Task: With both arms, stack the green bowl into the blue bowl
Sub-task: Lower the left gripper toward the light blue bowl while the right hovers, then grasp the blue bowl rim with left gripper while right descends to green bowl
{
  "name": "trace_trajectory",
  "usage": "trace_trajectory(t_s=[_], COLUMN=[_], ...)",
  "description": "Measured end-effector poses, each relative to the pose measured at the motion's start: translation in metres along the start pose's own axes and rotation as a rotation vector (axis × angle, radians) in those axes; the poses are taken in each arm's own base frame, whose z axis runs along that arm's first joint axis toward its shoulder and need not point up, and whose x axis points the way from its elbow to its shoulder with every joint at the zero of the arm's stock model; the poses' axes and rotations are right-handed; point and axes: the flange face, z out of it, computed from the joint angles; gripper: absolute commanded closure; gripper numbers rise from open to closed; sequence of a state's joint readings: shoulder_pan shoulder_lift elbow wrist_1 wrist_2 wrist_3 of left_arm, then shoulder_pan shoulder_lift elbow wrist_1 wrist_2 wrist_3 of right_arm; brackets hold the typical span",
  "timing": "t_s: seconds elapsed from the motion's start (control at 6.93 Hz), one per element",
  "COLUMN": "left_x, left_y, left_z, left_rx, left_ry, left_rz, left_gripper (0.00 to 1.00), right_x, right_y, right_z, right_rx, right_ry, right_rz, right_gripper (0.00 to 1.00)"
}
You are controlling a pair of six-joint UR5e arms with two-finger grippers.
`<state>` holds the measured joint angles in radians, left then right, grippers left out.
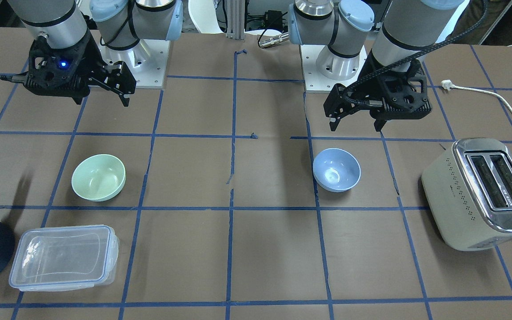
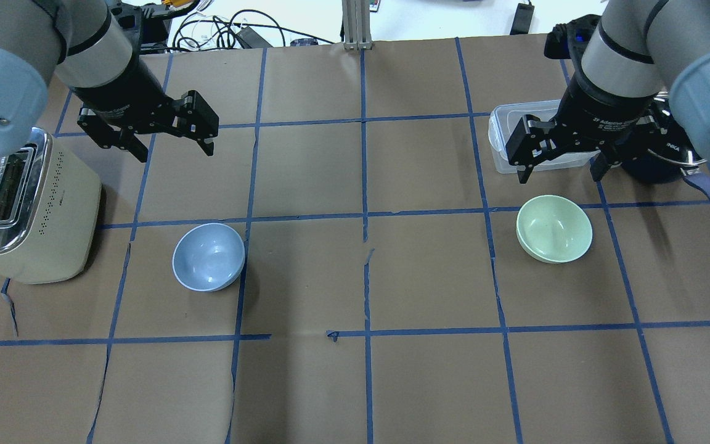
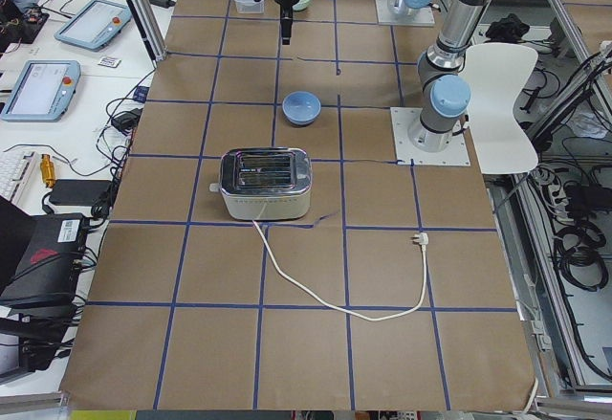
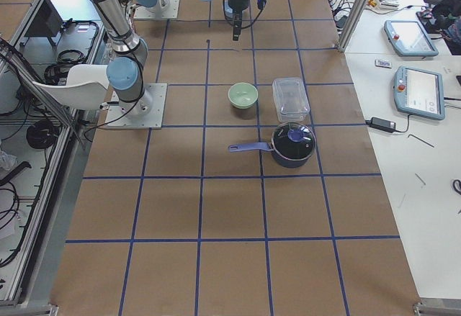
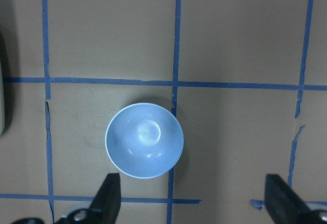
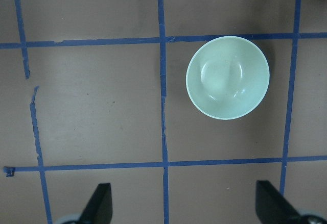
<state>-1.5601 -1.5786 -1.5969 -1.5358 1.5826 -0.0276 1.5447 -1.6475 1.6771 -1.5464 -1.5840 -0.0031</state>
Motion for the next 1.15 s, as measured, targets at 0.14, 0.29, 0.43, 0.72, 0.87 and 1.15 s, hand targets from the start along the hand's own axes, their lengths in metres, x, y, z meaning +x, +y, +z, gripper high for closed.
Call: trace_trajectory(t_s=[0.14,0.29,0.43,0.72,0.87,1.15], left_x=[0.0,-0.001,-0.001,-0.01,-0.031,-0.074], left_y=[0.001,0.001,0.001,0.001,-0.003,-0.013], left_z=[0.001,0.002,0.003,0.019,0.039,0.093], left_rx=[-0.004,-0.009,-0.014,-0.047,-0.072,-0.086], left_ry=[0.0,-0.001,-0.001,-0.001,0.006,0.016], left_rz=[0.0,0.0,0.002,0.038,0.056,0.021], left_gripper=[0.0,0.0,0.0,0.0,0.0,0.0], right_x=[0.0,0.0,0.0,0.0,0.001,0.002], right_y=[0.0,0.0,0.0,0.001,0.002,0.0], right_z=[0.0,0.0,0.001,0.004,0.009,0.018], right_rx=[-0.001,-0.001,-0.001,-0.007,-0.014,-0.023], right_ry=[0.0,0.001,0.001,0.002,0.008,0.016], right_rz=[0.0,0.001,0.002,0.014,0.017,0.018], right_gripper=[0.0,0.0,0.0,0.0,0.0,0.0])
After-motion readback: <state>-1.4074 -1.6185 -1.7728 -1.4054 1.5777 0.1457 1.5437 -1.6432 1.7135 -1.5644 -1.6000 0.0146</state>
